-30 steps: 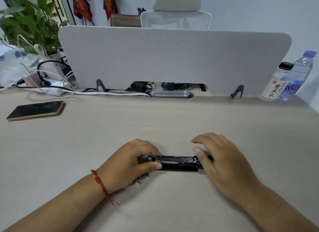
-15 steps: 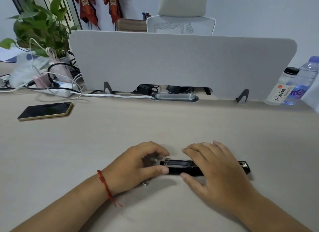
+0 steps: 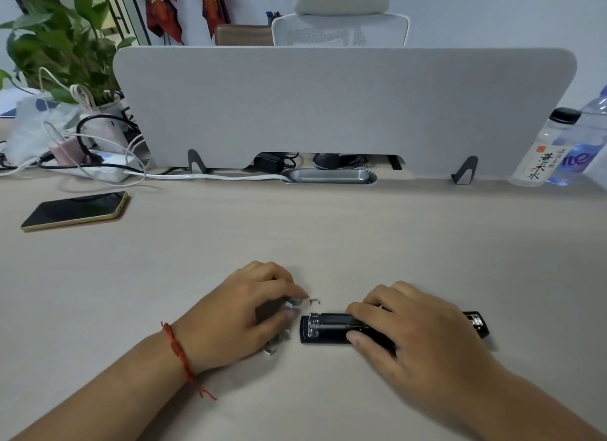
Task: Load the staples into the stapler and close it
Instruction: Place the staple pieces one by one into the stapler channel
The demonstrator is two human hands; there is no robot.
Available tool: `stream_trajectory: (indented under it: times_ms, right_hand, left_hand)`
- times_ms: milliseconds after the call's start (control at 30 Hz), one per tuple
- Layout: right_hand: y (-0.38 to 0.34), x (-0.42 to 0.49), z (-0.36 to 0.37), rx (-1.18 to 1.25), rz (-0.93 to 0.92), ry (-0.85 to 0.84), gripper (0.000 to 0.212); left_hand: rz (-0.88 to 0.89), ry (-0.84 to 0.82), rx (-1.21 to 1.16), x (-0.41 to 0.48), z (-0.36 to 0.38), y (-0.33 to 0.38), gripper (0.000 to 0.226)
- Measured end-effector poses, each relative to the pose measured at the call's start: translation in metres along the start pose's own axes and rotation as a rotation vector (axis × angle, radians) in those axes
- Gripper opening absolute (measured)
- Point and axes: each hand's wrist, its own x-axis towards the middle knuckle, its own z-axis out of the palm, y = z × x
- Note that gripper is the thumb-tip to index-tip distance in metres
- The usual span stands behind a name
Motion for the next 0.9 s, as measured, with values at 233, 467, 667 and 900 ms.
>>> stream_trajectory:
  times_ms: [233, 467, 667, 900]
  right_hand:
    - [-0.001, -0.006, 0.012, 0.003, -0.030, 0.076, 0.024]
    - [-0.003, -0.002, 0.007, -0.015, -0.051, 0.034, 0.042]
    - [-0.004, -0.002, 0.005, -0.013, -0.042, 0.034, 0.053]
    - [-0.003, -0.004, 0.006, -0.013, -0.038, 0.016, 0.046]
  left_hand:
    - [-0.064, 0.043, -0.076, 0.001, 0.002, 0.002, 0.013]
    - [-0.005, 0.031, -0.003, -0.001, 0.002, 0.008, 0.020]
    - [-0.014, 0.024, 0.016, -0.001, 0.001, 0.007, 0.020]
    - [-0.126, 0.070, -0.186, -0.003, -0.004, -0.002, 0.040]
